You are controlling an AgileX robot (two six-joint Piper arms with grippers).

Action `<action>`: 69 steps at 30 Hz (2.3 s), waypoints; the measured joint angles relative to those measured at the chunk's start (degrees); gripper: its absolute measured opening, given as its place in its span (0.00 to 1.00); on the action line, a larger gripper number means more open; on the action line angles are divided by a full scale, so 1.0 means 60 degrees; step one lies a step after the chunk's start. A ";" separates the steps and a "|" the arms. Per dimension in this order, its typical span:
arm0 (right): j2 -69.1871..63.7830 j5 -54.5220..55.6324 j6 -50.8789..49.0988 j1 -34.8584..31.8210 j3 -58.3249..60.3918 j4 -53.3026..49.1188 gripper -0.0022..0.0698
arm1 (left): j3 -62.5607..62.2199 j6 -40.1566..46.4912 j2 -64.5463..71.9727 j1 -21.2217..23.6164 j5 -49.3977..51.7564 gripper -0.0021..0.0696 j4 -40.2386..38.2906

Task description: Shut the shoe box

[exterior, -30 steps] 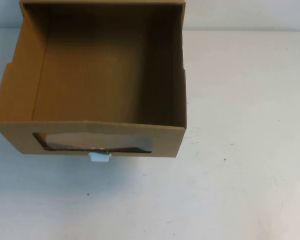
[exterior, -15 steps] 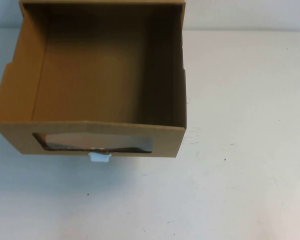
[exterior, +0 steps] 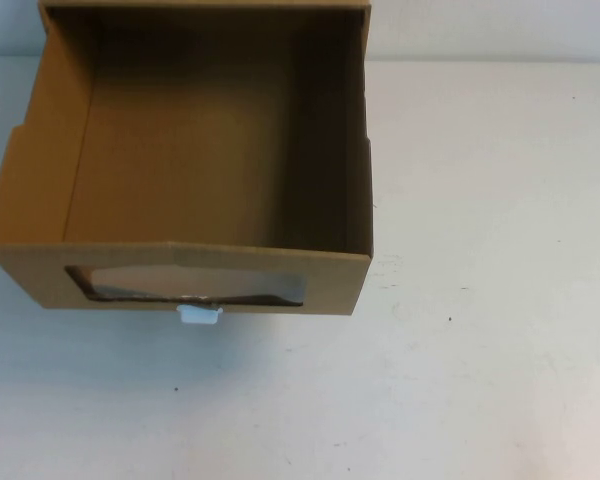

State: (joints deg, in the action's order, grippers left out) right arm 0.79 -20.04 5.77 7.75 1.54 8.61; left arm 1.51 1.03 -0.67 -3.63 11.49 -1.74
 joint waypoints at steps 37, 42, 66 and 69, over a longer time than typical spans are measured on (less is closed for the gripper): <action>0.0000 0.0000 0.0000 0.0000 0.0000 0.0011 0.01 | -1.2402 0.3258 1.0185 0.0000 0.5714 0.03 -0.3724; 0.0000 0.0000 0.0000 0.0000 0.0000 0.0011 0.01 | -1.5427 0.4195 1.3109 0.0000 0.6872 0.03 -0.4693; 0.0000 0.0451 0.0000 0.0000 0.0000 0.0846 0.01 | -2.0446 0.4743 1.8515 -0.0641 0.8255 0.03 -0.4882; 0.0000 0.1113 0.0000 0.0000 0.0000 0.2768 0.01 | -2.0462 0.4743 1.8515 -0.0641 0.8255 0.03 -0.4814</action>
State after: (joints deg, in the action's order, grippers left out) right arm 0.79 -13.36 5.77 7.75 1.54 25.21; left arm -121.27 29.48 110.42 -7.48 61.02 -30.62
